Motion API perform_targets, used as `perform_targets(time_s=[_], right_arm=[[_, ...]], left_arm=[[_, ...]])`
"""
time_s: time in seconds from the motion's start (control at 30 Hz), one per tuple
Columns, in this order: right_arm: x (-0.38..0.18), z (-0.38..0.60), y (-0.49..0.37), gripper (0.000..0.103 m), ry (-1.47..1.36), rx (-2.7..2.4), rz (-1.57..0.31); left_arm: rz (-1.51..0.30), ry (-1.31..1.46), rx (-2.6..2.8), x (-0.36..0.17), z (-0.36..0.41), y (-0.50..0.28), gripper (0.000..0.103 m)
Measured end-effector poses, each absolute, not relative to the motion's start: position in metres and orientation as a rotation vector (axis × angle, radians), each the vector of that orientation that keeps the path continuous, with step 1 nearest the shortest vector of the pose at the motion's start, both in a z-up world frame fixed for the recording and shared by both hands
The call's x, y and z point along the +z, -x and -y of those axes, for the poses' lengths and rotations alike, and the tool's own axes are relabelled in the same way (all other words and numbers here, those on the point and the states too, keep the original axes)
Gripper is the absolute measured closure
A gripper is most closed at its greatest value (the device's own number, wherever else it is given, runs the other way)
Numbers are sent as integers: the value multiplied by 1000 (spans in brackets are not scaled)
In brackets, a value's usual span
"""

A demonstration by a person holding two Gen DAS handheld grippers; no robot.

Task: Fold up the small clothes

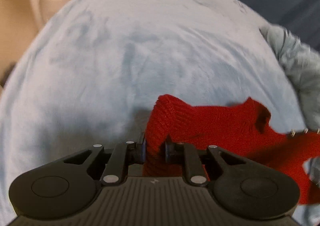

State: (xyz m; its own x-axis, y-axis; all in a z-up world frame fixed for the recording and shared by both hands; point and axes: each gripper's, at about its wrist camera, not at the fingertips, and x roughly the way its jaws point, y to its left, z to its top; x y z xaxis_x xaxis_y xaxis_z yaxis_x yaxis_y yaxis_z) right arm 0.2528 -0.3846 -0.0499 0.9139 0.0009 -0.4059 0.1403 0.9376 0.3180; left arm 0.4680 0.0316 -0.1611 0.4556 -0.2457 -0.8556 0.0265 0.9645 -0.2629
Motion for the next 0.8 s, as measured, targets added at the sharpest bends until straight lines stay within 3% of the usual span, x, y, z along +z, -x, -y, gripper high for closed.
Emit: perform_targets(time_s=[0.03, 0.07, 0.1, 0.13, 0.17, 0.23, 0.3, 0.4, 0.63, 0.8], right_arm=[[-55, 389, -238, 90, -336, -63, -396], [-65, 395, -231, 81, -332, -94, -412], [-83, 406, -226, 64, -334, -173, -469], [-103, 418, -226, 58, -333, -269, -557], [-128, 433, -227, 59, -333, -406, -682], [-159, 454, -217, 59, -394, -545, -795], [-166, 457, -210, 54, -482, -508, -770], [-161, 452, -220, 38, -544, -430, -705], [-151, 413, -329, 38, -563, -368, -675], [-161, 368, -394, 38, -411, -397, -770]], left_arm=[[-1092, 227, -158, -167, -34, -469, 81], [-1098, 214, -134, -174, -34, -470, 72], [-1103, 197, -108, -180, -32, -472, 65], [-1107, 182, -80, -183, -31, -474, 47], [-1113, 160, -37, -185, -29, -477, 31], [-1092, 147, -6, -183, -31, -480, 24], [-1085, 139, -13, -180, -33, -480, 22], [-1074, 96, -39, -177, -32, -475, 21], [-930, -27, -45, -155, 3, -422, 19], [-922, -296, 4, -183, 34, -391, 18]])
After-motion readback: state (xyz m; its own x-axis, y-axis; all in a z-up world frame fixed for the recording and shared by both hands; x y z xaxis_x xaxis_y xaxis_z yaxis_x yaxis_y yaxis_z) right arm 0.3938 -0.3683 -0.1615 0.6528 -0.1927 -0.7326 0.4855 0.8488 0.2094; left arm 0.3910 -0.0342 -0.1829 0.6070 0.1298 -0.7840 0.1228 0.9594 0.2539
